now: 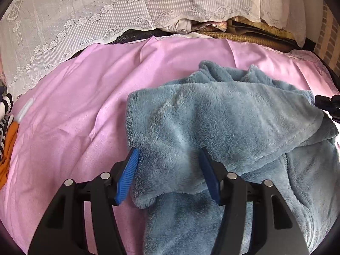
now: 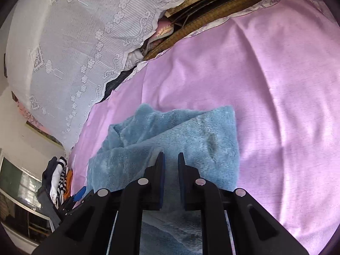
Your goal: Fold small clothes
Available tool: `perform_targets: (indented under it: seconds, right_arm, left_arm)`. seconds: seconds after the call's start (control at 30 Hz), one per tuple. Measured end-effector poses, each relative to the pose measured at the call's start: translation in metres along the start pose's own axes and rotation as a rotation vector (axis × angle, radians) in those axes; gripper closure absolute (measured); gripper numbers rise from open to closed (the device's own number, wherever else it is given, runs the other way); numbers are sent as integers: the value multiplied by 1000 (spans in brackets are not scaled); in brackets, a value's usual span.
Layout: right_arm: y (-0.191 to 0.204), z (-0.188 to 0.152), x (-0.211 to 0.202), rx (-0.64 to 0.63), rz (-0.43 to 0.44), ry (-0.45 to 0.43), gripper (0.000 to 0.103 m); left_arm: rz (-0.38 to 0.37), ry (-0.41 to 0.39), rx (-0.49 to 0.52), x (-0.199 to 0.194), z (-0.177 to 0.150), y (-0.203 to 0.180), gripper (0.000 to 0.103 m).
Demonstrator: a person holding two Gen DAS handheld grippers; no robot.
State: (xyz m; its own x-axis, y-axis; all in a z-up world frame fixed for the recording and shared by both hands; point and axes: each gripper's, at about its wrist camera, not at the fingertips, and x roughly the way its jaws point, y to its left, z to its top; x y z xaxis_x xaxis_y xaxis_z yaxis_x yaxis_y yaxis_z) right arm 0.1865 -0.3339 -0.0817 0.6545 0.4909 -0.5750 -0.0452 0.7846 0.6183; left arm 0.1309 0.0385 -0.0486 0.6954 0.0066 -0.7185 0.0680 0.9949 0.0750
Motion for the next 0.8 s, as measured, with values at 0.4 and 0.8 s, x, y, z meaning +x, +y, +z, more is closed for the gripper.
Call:
perform_targets:
  seconds: [0.4,0.8]
  right_arm:
    - [61,-25,37,-184,39,126,89]
    - [58,-15,17,-191,21,63,95]
  left_arm:
    - [-60,0,63,8,26,-23,36]
    - [-143,-45,-18,-6,33,3,29]
